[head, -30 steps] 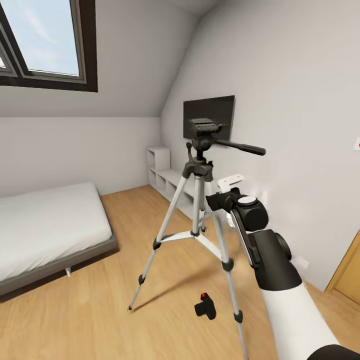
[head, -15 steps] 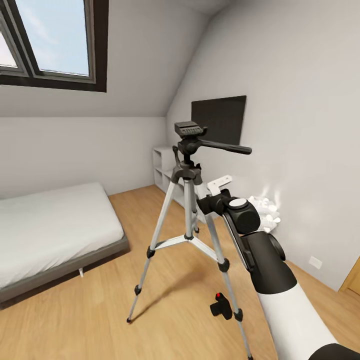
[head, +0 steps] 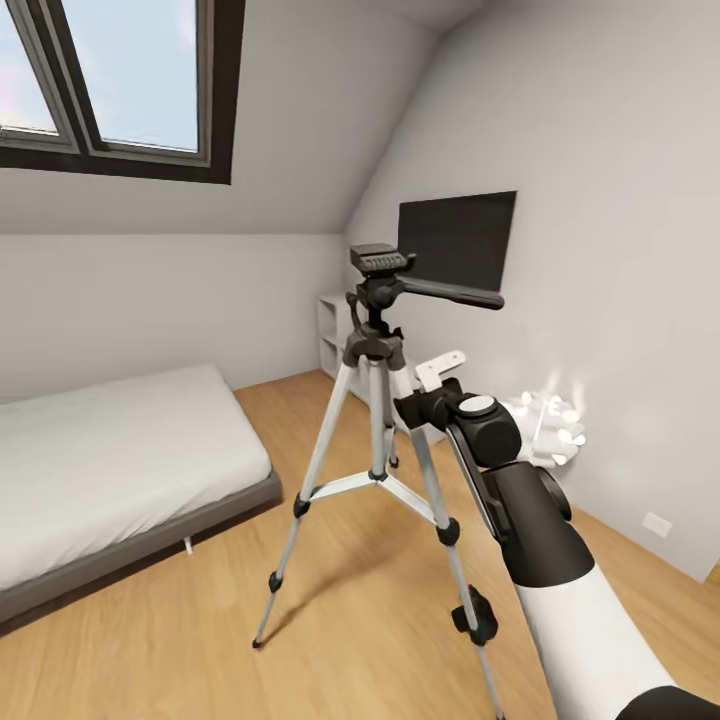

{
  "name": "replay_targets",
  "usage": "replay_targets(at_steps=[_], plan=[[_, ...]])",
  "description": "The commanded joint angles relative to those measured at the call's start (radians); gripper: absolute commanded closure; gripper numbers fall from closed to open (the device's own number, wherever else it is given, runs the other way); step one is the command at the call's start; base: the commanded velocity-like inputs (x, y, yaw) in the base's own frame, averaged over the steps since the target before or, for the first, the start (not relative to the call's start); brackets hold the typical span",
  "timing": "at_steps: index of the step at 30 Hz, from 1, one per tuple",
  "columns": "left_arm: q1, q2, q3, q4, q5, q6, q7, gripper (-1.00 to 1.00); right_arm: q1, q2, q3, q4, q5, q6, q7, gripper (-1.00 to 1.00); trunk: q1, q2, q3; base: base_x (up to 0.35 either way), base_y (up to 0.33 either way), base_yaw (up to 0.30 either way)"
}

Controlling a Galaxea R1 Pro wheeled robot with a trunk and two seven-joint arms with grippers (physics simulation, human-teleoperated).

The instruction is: Attach the digital camera to the camera tripod in the bedroom.

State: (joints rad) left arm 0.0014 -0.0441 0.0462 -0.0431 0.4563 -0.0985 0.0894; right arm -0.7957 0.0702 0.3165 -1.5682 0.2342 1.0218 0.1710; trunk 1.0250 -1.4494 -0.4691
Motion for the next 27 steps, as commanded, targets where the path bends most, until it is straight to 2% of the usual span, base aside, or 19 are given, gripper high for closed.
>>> replay_targets(at_steps=[1,5,14,27], plan=[[0.000,0.000,0.004,-0.001,-0.002,-0.001,0.003,-1.00,-0.003,0.001,-0.001,-0.001,0.014,0.006,0.010,1.00,0.000,-0.001,-0.001,0.000,0.335,0.000],[0.000,0.000,0.004,-0.001,-0.002,-0.001,0.002,-1.00,-0.009,0.000,-0.003,-0.002,0.010,0.019,0.021,1.00,0.000,-0.001,-0.001,0.000,0.335,0.000],[0.000,0.000,0.006,-0.003,-0.002,-0.002,0.003,-1.00,-0.013,-0.002,-0.045,-0.003,0.007,0.025,0.088,1.00,0.000,-0.001,-0.001,-0.029,0.335,0.000],[0.000,0.000,0.006,-0.003,-0.002,-0.001,0.003,-1.00,-0.013,-0.001,-0.054,-0.003,0.007,0.025,0.103,1.00,0.000,-0.001,-0.001,-0.109,0.335,0.000]])
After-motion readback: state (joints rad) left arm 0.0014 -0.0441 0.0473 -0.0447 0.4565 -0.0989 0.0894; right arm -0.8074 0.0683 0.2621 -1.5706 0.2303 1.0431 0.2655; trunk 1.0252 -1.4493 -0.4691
